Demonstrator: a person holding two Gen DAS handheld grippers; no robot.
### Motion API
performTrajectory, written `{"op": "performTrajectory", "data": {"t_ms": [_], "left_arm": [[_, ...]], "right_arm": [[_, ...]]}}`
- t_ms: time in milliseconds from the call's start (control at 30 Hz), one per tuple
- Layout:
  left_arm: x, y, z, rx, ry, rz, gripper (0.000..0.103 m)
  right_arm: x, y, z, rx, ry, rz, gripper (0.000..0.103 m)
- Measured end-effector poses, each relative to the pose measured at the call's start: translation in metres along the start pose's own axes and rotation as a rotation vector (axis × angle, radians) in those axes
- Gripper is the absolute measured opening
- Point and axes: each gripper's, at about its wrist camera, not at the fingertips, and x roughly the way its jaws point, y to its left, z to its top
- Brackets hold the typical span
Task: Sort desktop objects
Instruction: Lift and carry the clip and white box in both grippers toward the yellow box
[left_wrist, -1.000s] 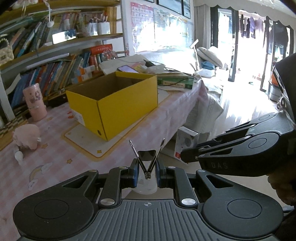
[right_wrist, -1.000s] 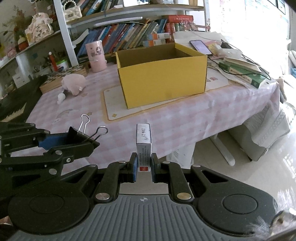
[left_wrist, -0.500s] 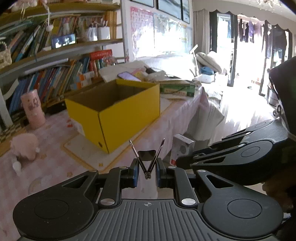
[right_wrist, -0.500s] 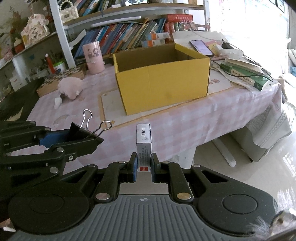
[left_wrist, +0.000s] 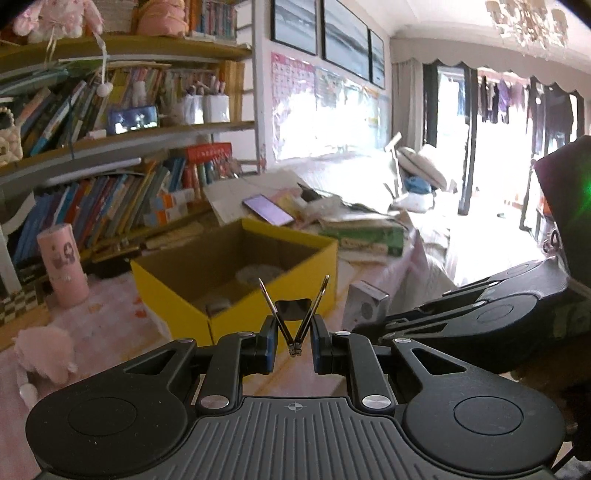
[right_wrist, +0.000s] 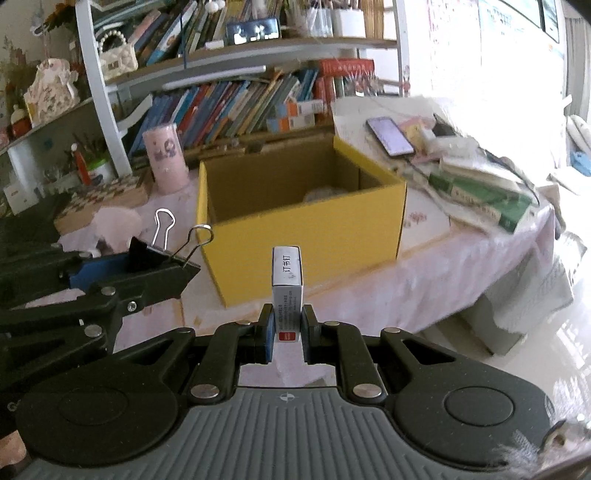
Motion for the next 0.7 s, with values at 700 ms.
{"op": "performTrajectory", "data": {"t_ms": [700], "left_arm": [[0.067,0.032,0.041,-0.015,-0.001,0.089,0.017]], "right_arm": [[0.067,-0.032,0.086,-0.043,-0.061,0.058,0.013]]}}
